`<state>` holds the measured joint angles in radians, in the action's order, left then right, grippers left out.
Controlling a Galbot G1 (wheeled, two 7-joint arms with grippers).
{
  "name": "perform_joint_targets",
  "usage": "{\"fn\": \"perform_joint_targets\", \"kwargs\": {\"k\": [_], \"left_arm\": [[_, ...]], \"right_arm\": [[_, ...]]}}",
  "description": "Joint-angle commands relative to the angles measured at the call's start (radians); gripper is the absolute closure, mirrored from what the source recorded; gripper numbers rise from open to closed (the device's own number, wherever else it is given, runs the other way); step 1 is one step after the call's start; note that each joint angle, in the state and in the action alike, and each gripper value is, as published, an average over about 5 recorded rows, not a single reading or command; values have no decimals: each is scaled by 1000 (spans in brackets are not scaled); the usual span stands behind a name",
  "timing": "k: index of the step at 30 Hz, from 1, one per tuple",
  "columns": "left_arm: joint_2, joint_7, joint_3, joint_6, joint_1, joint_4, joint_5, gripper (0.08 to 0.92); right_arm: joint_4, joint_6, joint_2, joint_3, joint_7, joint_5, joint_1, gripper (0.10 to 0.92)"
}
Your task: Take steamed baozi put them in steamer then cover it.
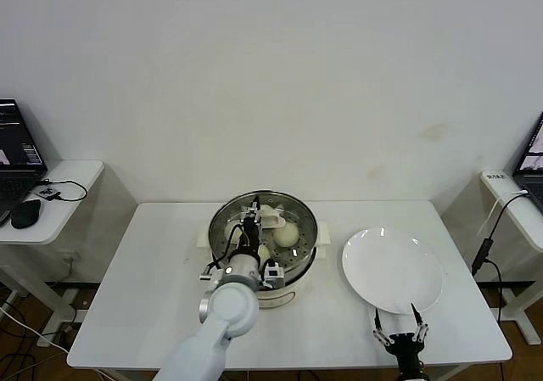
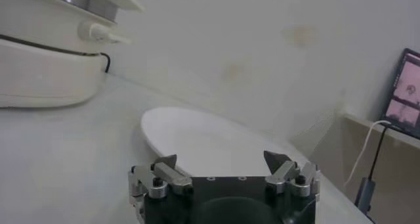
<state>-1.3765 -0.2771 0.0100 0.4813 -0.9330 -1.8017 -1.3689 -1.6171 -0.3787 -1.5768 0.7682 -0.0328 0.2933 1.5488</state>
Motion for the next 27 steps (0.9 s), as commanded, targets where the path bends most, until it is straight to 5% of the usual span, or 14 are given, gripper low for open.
{"fn": "perform_joint_targets", "kwargs": {"k": [1, 10, 14, 20, 23, 27], "left_arm": [[41, 2, -4, -6, -94, -129, 4, 573], [102, 36, -68, -34, -310, -383, 55, 313], [164, 124, -139, -55, -505, -520, 214, 209], [240, 365, -426, -343, -753, -531, 895, 178], [238, 410, -553, -475, -775, -470, 1268, 177], [232, 461, -598, -499, -790, -443, 1599, 177]], "right_arm": [[2, 1, 0, 0, -1, 2, 3, 203], [8, -5, 4, -1, -2, 4, 13, 203], [2, -10, 17, -1, -2, -8, 28, 203], [-12, -3, 17, -7, -1, -49, 34, 203], [-26, 1, 21, -23, -8, -80, 42, 203], [-78, 27, 38, -50, -32, -145, 74, 203]]}}
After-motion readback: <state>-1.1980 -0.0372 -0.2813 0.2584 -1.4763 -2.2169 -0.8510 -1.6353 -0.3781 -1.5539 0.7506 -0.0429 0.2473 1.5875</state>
